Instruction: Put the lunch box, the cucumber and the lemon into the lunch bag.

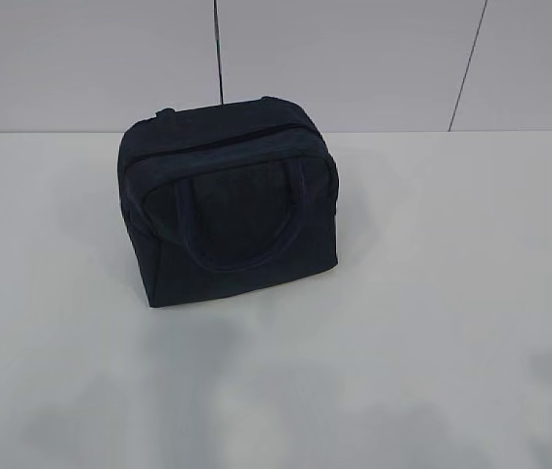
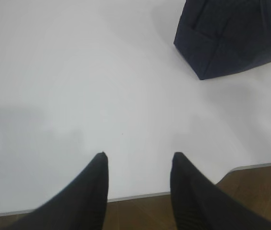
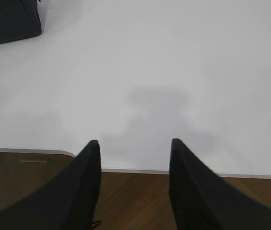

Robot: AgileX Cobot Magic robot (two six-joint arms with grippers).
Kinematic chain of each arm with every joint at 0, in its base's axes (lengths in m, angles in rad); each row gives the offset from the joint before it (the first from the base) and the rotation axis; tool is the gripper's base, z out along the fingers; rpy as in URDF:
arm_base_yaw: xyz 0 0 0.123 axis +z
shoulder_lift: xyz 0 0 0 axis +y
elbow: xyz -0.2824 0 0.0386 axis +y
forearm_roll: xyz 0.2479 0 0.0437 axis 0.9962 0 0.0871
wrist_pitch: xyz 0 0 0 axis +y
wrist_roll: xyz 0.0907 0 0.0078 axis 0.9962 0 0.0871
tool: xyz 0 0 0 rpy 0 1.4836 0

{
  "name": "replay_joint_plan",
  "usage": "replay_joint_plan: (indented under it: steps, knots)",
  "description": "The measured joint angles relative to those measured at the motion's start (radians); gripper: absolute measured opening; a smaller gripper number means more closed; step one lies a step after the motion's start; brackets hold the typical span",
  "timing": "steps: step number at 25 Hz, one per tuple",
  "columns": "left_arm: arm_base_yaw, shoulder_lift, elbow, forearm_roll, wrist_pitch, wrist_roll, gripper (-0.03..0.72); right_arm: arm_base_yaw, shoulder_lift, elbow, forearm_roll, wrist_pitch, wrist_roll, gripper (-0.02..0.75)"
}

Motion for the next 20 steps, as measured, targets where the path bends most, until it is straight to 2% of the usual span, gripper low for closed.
replay_joint_plan:
  steps: [20]
  knots:
    - [0.000,0.000,0.000,0.006,0.016,-0.002,0.308,0.000,0.000,0.000,0.000,0.000,0.000,0.351]
